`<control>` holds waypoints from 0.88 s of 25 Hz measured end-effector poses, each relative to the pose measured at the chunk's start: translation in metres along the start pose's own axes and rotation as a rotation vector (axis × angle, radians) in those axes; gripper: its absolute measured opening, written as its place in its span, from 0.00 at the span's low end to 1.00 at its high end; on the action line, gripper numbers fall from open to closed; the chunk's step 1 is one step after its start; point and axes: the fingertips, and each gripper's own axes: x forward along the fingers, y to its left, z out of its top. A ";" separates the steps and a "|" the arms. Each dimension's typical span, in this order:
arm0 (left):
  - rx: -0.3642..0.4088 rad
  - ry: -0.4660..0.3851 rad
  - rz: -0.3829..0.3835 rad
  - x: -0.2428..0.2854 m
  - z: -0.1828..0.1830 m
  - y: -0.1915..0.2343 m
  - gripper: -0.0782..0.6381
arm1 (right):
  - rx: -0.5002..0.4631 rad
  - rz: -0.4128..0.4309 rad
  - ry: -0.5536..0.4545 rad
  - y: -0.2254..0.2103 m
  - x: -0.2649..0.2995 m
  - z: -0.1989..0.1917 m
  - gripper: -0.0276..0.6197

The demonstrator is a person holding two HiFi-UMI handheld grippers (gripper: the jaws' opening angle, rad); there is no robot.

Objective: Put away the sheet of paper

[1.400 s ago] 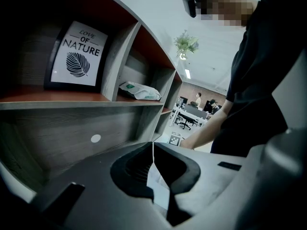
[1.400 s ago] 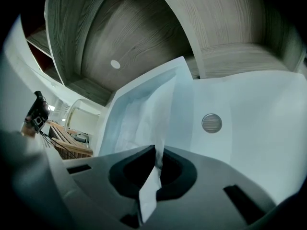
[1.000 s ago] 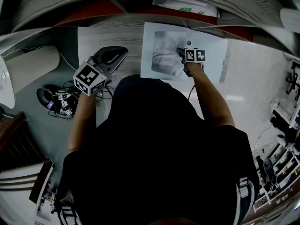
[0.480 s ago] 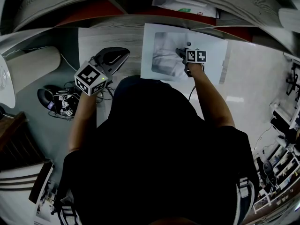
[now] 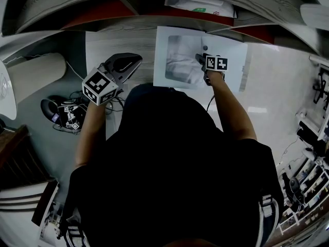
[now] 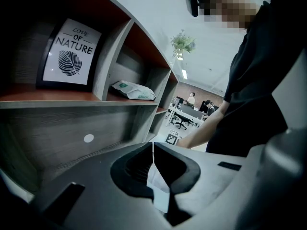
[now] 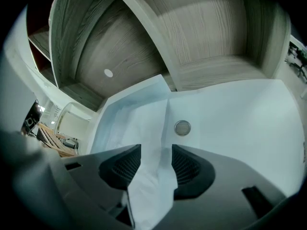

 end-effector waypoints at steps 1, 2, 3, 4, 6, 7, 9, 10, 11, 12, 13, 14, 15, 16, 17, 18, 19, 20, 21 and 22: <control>0.002 0.000 0.000 0.000 0.000 -0.001 0.14 | 0.008 -0.001 -0.005 -0.001 -0.002 0.000 0.34; 0.003 0.000 -0.001 -0.001 0.001 -0.001 0.14 | 0.017 -0.001 -0.011 -0.002 -0.003 -0.001 0.34; 0.005 0.000 -0.002 -0.001 0.001 -0.002 0.14 | 0.027 -0.002 -0.019 -0.004 -0.005 -0.001 0.34; 0.007 -0.001 -0.003 -0.001 0.001 -0.002 0.14 | 0.037 -0.005 -0.025 -0.006 -0.007 -0.001 0.34; 0.010 -0.001 -0.004 -0.001 0.002 -0.003 0.14 | 0.053 -0.009 -0.038 -0.009 -0.010 -0.001 0.34; 0.011 -0.002 -0.006 0.000 0.002 -0.003 0.14 | 0.058 -0.008 -0.043 -0.010 -0.012 -0.001 0.34; 0.015 -0.002 -0.010 0.001 0.003 -0.005 0.14 | 0.059 -0.007 -0.053 -0.010 -0.015 -0.002 0.34; 0.017 -0.002 -0.012 0.001 0.003 -0.005 0.14 | 0.056 -0.010 -0.060 -0.011 -0.017 -0.002 0.34; 0.019 -0.002 -0.015 0.002 0.003 -0.006 0.14 | 0.053 -0.014 -0.069 -0.011 -0.019 -0.001 0.34; 0.021 -0.002 -0.017 0.002 0.004 -0.007 0.14 | 0.054 -0.018 -0.080 -0.012 -0.021 0.000 0.34; 0.025 -0.003 -0.019 0.002 0.005 -0.007 0.14 | 0.057 -0.022 -0.090 -0.013 -0.023 0.000 0.34; 0.029 -0.004 -0.021 0.002 0.005 -0.008 0.14 | 0.060 -0.026 -0.097 -0.013 -0.025 0.001 0.34; 0.034 -0.005 -0.022 0.002 0.006 -0.008 0.14 | 0.062 -0.030 -0.103 -0.014 -0.027 0.001 0.34; 0.036 -0.005 -0.023 0.002 0.006 -0.009 0.14 | 0.063 -0.033 -0.106 -0.015 -0.029 0.000 0.34; 0.037 -0.006 -0.024 0.002 0.007 -0.010 0.14 | 0.063 -0.037 -0.108 -0.015 -0.030 0.000 0.34; 0.038 -0.005 -0.025 0.002 0.007 -0.011 0.14 | 0.063 -0.039 -0.109 -0.016 -0.031 -0.001 0.34; 0.038 -0.005 -0.026 0.002 0.008 -0.011 0.14 | 0.064 -0.042 -0.111 -0.016 -0.033 -0.002 0.34; 0.038 -0.006 -0.027 0.001 0.008 -0.013 0.14 | 0.065 -0.044 -0.114 -0.017 -0.035 -0.002 0.34; 0.040 -0.006 -0.028 0.001 0.009 -0.014 0.14 | 0.066 -0.047 -0.118 -0.017 -0.037 -0.002 0.34; 0.042 -0.006 -0.030 0.001 0.009 -0.015 0.14 | 0.068 -0.049 -0.121 -0.018 -0.039 -0.003 0.34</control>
